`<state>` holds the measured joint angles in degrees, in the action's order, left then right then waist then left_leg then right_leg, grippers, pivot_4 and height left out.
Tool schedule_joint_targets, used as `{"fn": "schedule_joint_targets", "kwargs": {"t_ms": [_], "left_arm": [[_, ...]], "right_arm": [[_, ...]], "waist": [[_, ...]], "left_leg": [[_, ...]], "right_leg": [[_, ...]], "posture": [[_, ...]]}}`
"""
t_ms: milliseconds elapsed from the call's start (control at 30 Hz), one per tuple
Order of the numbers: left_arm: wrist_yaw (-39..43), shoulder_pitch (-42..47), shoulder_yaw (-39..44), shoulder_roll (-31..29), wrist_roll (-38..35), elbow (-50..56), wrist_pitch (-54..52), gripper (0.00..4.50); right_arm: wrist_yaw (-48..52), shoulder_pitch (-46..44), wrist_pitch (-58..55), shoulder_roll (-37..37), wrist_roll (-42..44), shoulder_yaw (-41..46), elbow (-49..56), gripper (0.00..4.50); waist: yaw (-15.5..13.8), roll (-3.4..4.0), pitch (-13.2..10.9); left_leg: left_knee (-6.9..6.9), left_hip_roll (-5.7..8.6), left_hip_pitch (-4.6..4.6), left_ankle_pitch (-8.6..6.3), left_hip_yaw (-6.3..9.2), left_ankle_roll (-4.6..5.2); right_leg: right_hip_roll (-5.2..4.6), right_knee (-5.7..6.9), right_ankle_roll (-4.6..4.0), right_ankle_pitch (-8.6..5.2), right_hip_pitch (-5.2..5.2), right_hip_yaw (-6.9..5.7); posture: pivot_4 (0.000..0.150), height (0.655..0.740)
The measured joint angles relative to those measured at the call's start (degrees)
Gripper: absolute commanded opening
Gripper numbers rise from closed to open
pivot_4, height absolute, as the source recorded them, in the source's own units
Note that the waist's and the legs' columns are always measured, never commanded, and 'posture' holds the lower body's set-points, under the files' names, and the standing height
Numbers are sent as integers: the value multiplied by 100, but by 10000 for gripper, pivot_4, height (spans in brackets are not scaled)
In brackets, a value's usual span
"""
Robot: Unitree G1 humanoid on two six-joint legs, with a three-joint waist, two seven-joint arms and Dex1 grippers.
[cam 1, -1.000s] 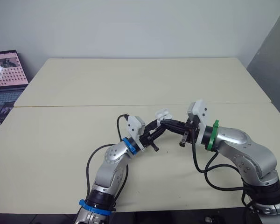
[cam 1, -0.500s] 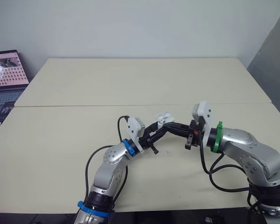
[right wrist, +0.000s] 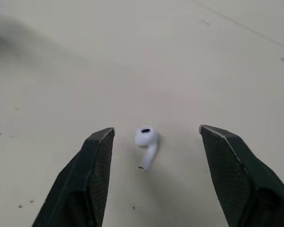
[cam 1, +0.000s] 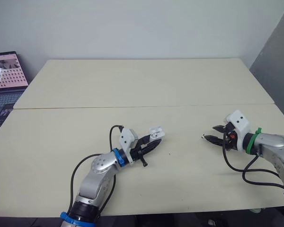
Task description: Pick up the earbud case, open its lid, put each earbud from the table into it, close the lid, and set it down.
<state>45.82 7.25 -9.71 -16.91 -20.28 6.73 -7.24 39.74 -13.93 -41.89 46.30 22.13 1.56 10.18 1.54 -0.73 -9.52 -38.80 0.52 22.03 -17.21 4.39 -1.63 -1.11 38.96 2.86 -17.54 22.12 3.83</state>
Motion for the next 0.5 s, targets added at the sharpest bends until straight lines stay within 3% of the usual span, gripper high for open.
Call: {"fn": "schedule_joint_targets", "kwargs": {"t_ms": [200, 233, 333, 500], "left_arm": [[109, -46, 3, -83, -52, 254, -93, 7541], [109, -52, 3, -83, -76, 255, -108, 7541], [120, -102, 2, -98, -126, 332, -144, 7541], [151, -106, 2, -130, -142, 438, -165, 7541]], "right_arm": [[-204, 109, 21, -520, -133, -86, -143, 29921], [-233, 121, 29, -554, -140, -86, -146, 28331], [-287, 151, 107, -648, -219, -70, -147, 21149], [-302, 168, 192, -684, -303, -63, -147, 4122]], "waist": [[-1, 1, 0], [0, 1, 0], [0, 1, 0], [0, 1, 0]], "left_leg": [[0, 1, 1, 0, -1, 0], [-1, 1, 1, 0, -1, 0], [0, 0, 0, 0, 1, 0], [0, 0, 0, 0, 0, 0]], "right_leg": [[-2, 0, 0, 0, -1, 1], [-2, 0, 0, 0, -1, 2], [-1, 1, 0, 0, 0, 0], [-1, 1, 0, 0, -1, 0]], "posture": [[1500, 7400], [1500, 7400], [1500, 7400], [1500, 7400]]}}
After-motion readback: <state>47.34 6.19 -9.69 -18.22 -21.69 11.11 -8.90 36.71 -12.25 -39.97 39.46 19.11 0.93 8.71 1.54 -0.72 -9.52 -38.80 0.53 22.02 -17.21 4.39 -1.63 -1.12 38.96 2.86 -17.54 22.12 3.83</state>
